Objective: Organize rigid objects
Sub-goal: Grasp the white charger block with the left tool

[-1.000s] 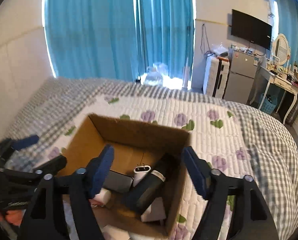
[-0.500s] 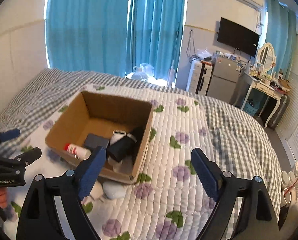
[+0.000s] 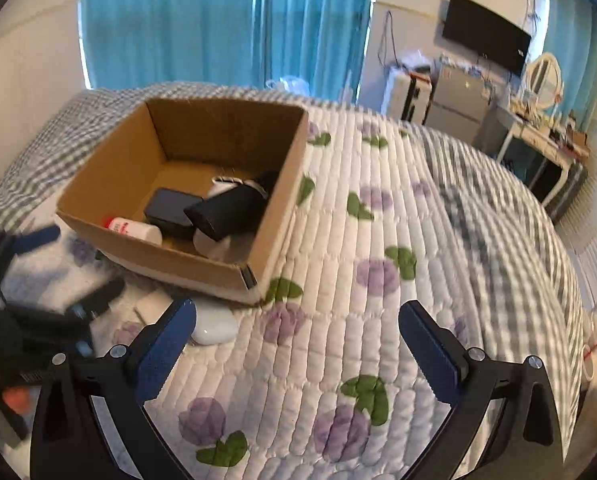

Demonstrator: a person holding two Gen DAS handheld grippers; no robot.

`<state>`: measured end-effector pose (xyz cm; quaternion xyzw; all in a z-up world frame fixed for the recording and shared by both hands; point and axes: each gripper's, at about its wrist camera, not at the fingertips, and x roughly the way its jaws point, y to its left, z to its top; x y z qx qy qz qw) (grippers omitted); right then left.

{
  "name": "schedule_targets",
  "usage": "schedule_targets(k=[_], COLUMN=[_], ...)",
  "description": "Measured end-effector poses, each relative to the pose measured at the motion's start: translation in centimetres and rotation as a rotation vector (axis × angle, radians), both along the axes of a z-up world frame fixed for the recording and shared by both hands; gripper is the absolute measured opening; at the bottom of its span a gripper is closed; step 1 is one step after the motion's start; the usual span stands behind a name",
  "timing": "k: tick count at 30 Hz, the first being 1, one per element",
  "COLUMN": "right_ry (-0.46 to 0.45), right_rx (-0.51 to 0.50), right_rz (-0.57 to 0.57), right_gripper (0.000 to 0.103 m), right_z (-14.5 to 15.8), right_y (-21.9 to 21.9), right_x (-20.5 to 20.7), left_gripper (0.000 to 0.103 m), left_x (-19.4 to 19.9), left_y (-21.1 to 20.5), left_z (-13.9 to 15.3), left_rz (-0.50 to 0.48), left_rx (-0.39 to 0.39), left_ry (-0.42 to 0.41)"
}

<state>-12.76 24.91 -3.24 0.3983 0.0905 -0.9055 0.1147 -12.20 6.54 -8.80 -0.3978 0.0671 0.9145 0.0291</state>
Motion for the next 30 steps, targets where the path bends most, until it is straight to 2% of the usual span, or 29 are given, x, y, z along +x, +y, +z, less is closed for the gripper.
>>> schedule_targets(k=[7,11,13,14,17,20,23,26,30], right_ry=[-0.019,-0.034,-0.045,-0.05,-0.06,-0.07,-0.077,-0.082,-0.096], right_rx=[0.005,0.02,0.025,0.028,0.046,0.045,0.051,0.045,0.038], right_rz=[-0.026,-0.037,-0.036,-0.034,-0.026,-0.01,-0.003,0.005,0.032], right_gripper=[0.102,0.102,0.102,0.102,0.102,0.102,0.102,0.102,0.102], right_z=[-0.3,-0.8,-1.1,-1.3,-1.7,-2.1,-2.6,-2.8,-3.4], right_y=[0.2,0.1,-0.1,-0.2,-0.6,-0.8,-1.1,-1.2,-1.9], right_x=[-0.2,-0.5,-0.6,-0.7,-0.8,-0.8,-0.8,-0.8,-0.8], left_gripper=[0.103,0.099,0.086,0.083,0.058,0.055,0.055,0.055,0.055], left_x=[0.0,-0.5,-0.6,-0.5,-0.1,0.5,1.1,2.0,2.5], left_y=[1.5,1.7,1.8,1.7,1.8,1.9,1.1,-0.9,-3.8], left_z=[-3.4,-4.4,-4.9,-4.9,-4.5,-4.2,-3.6,-2.1,-0.7], left_rz=[-0.06,-0.087,-0.101,-0.109,-0.149,-0.163,-0.138,-0.068,0.043], left_rx=[-0.038,-0.02,-0.01,0.001,0.033,0.017,0.04,0.073,0.051], left_ry=[-0.06,-0.104,-0.12,-0.122,-0.113,-0.107,-0.111,-0.091,-0.074])
